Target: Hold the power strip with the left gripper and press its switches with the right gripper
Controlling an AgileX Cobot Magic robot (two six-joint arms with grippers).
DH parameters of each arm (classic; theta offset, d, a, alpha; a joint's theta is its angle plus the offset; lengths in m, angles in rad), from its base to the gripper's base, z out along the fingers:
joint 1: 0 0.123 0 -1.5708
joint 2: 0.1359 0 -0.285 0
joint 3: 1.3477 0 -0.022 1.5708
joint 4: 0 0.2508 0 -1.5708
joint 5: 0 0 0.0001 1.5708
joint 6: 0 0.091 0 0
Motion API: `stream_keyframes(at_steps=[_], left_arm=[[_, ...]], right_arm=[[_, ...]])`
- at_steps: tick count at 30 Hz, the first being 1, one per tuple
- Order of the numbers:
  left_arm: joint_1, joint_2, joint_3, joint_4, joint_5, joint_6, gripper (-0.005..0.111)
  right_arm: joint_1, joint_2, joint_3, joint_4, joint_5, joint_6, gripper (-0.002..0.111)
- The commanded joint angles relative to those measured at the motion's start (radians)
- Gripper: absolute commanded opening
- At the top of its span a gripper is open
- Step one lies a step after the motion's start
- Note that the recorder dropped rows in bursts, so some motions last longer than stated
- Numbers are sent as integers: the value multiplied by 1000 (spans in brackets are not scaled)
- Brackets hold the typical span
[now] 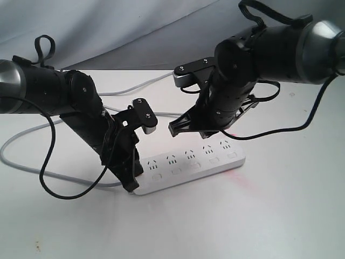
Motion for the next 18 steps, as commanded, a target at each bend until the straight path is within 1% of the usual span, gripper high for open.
stream_keyframes(at_steps=[1,4,8,14,18], left_arm=[[-3,2,1,-20,-2,-23,0],[1,-14,1,-85,-12,-23,0],[34,-85,1,-173,-57,-23,0],[127,-227,20,-273,-107,-20,0],[183,-359,90,-303,-198,-20,0]], right_arm=[[-4,-14,-2,-11,1,6,0],[-4,-47,5,-15,3,6,0],[-4,-138,51,-59,-31,35,0],[-4,-292,151,-206,-58,150,0],[-4,-395,205,-273,-60,210,0]])
